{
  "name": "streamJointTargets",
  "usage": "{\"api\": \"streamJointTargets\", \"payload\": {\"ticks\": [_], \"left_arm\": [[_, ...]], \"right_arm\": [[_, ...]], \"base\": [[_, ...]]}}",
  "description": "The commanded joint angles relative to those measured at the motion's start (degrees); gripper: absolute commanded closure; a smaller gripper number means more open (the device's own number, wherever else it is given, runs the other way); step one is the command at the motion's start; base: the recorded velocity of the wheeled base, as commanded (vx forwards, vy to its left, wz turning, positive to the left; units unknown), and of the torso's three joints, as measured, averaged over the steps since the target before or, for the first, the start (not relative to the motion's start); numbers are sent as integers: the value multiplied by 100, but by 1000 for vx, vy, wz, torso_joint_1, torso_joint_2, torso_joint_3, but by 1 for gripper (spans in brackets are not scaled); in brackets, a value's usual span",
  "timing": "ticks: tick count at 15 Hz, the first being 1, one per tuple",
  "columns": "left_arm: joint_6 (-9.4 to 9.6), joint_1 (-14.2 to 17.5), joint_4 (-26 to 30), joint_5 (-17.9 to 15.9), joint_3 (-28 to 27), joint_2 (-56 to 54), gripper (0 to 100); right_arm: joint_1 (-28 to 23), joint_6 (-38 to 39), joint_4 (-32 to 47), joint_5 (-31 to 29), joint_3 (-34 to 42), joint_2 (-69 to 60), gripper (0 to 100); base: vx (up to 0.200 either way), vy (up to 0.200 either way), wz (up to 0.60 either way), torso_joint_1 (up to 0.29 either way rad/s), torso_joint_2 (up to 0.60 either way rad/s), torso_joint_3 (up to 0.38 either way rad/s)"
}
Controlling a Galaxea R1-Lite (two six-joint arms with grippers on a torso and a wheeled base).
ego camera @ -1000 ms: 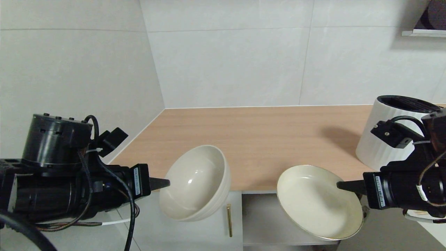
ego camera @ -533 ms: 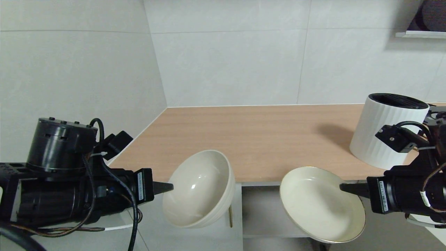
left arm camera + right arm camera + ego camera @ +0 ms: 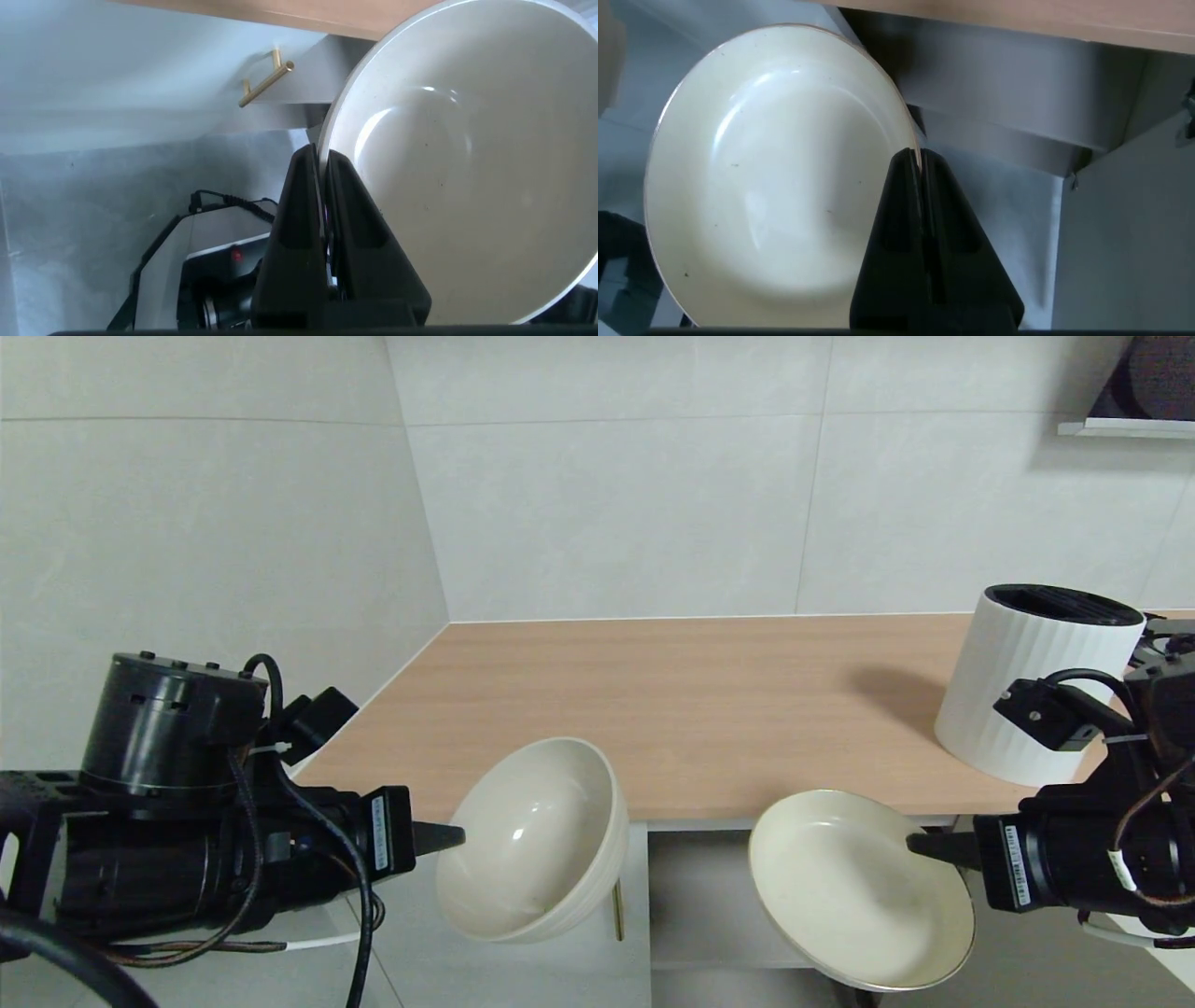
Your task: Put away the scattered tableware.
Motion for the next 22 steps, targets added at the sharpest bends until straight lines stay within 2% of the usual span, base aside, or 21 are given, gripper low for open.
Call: {"api": "streamJointTargets", "payload": {"ticks": [1,6,16,22], "left_arm": [[-3,0,-4,3,1,25,100],[-12,0,-13,20,-8,43,100],[-12,9,-13,20,-17,34,100],[-3,17,-31,20,-26,16,100]], "right_arm": [[-18,-1,2,4,-1,71,100],[-27,-1,2,4,8,132,100],[-27,-10,-33,4,70,211,100],[-27,-10,-33,4,78,255,100]], "base": [[0,0,0,0,0,0],[0,0,0,-117,291,166],[0,0,0,-175,462,289],[0,0,0,-107,428,311]]}}
